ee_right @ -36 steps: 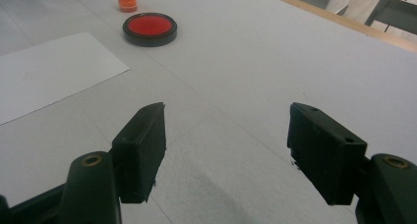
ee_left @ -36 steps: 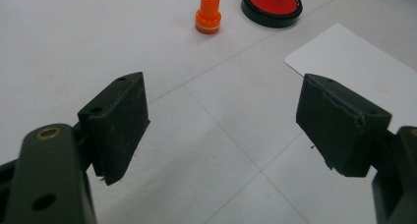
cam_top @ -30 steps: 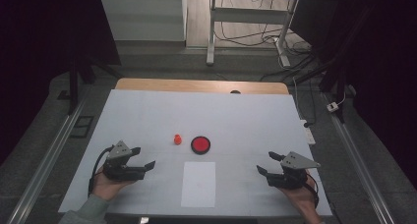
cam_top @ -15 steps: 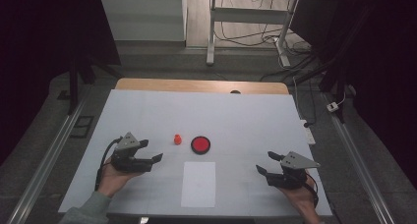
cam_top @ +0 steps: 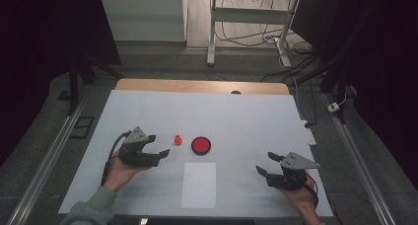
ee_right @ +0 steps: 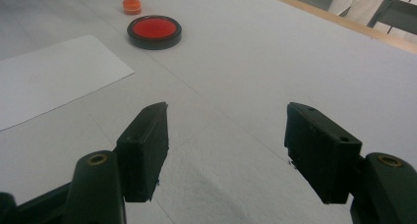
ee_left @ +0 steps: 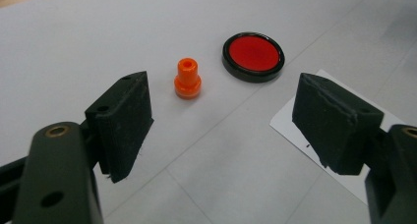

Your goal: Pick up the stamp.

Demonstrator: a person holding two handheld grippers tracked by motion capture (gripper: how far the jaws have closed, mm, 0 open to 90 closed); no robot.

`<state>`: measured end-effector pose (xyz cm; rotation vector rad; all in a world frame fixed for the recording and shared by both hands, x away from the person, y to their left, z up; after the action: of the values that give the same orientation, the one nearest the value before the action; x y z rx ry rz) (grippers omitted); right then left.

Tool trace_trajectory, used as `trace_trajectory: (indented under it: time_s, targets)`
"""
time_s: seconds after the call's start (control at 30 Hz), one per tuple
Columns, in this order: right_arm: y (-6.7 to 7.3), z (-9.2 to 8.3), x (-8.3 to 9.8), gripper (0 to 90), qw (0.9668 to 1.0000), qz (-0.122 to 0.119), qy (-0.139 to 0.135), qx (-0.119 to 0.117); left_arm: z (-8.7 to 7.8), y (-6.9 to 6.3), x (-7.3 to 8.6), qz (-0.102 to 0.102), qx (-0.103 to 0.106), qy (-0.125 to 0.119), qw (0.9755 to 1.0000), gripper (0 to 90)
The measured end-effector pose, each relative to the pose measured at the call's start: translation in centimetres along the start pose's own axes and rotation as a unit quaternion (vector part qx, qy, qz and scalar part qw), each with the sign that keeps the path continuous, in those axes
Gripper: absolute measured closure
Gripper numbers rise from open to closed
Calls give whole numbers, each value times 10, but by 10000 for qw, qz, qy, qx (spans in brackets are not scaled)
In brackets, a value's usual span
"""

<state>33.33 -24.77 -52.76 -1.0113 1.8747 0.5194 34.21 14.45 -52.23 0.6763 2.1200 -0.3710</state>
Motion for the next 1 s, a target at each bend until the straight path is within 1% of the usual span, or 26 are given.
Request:
trace_trajectory:
  time_s: [0.13,0.2,0.23,0.33,0.47,0.67,0.77,1.0]
  targets:
    - [0,1,0,326,10000,-5,21,0,6,-1,-5,8,20,27,10000,232]
    - [0,1,0,326,10000,-5,3,1,6,-1,-5,8,20,27,10000,232]
    - [0,0,-1,326,10000,-3,-11,18,11,-1,-8,32,31,51,10000,233]
    - [0,0,-1,327,10000,1,7,10,15,1,-10,64,-26,77,9999,233]
    - [1,2,-1,328,10000,5,31,23,22,2,-13,59,-30,123,9999,233]
    - [0,3,1,328,10000,-11,63,32,38,2,-14,104,-1,253,9996,241]
    - [-1,3,2,328,10000,9,72,27,43,3,-15,118,-13,260,9996,248]
    - [-1,3,1,329,10000,-6,75,36,55,10,-12,153,-123,395,9990,254]
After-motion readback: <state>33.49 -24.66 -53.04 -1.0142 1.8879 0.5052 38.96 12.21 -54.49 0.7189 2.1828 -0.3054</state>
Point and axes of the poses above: each handheld gripper's, and its own axes: z roughly forward along the jaws, x roughly out of its underside, y roughly to its left, the point moved 7 cm from there along z, roughly forward along the jaws, and after that the axes turned 7 degrees about -x, right-handed, at the moved point
